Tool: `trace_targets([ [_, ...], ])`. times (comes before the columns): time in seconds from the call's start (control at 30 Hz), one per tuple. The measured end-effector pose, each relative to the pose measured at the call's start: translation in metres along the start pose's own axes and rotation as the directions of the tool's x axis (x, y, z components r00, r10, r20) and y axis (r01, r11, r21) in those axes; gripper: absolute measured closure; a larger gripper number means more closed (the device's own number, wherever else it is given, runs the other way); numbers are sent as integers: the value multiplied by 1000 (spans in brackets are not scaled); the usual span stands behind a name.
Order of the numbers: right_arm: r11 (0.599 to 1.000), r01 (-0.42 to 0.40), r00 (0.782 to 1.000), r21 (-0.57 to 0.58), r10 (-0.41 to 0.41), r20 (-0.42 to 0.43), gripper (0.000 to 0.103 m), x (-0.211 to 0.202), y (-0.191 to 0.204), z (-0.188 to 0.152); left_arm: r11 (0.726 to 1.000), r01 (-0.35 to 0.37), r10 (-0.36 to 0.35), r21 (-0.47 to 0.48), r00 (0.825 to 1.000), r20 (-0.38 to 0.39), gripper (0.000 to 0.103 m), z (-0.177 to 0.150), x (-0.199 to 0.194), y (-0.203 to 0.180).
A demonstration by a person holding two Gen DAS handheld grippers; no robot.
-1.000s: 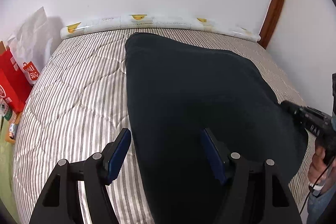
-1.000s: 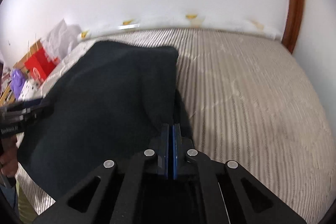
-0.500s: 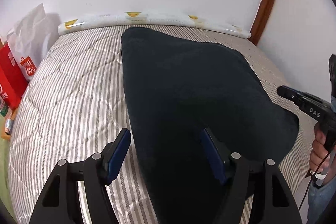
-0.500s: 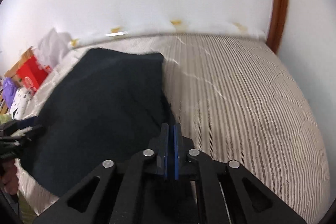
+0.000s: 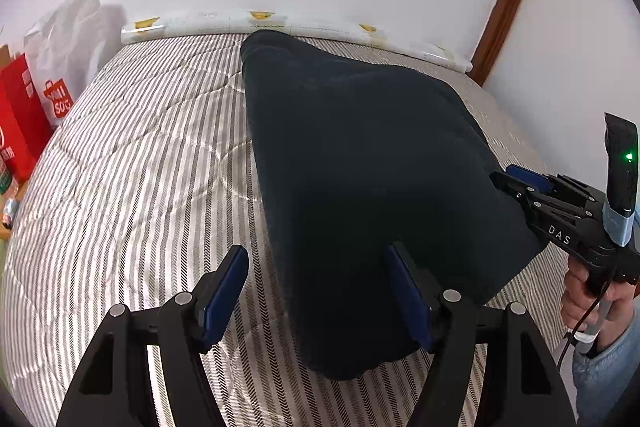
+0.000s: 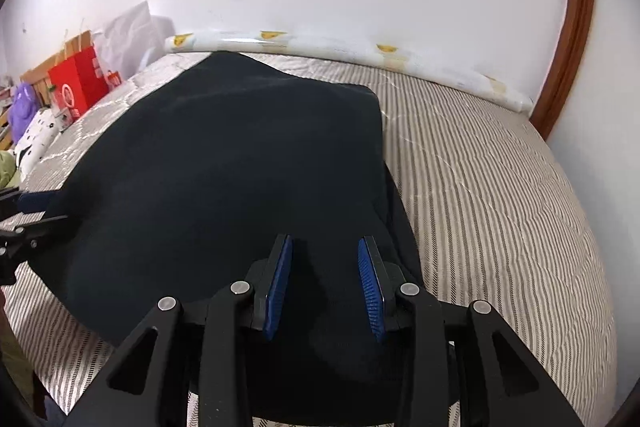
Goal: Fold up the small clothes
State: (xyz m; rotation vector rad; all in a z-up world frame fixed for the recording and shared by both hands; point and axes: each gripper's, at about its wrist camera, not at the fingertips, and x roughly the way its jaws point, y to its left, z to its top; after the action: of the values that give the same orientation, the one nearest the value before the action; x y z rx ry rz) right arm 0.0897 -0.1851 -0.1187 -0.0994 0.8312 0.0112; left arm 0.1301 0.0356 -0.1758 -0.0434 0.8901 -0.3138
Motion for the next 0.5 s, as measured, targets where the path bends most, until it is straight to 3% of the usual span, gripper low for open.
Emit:
trace_targets([
  [0.4,998,11,999,63,-9,-33,69,-9,-8,1,999,-31,31,-19,1000,-4,33,9,-11,-4],
  [0.5,997,25,999,76,-23,-28,68,-26,-11,7,999,-41,41,-15,999,28,33,16,-30,-12],
])
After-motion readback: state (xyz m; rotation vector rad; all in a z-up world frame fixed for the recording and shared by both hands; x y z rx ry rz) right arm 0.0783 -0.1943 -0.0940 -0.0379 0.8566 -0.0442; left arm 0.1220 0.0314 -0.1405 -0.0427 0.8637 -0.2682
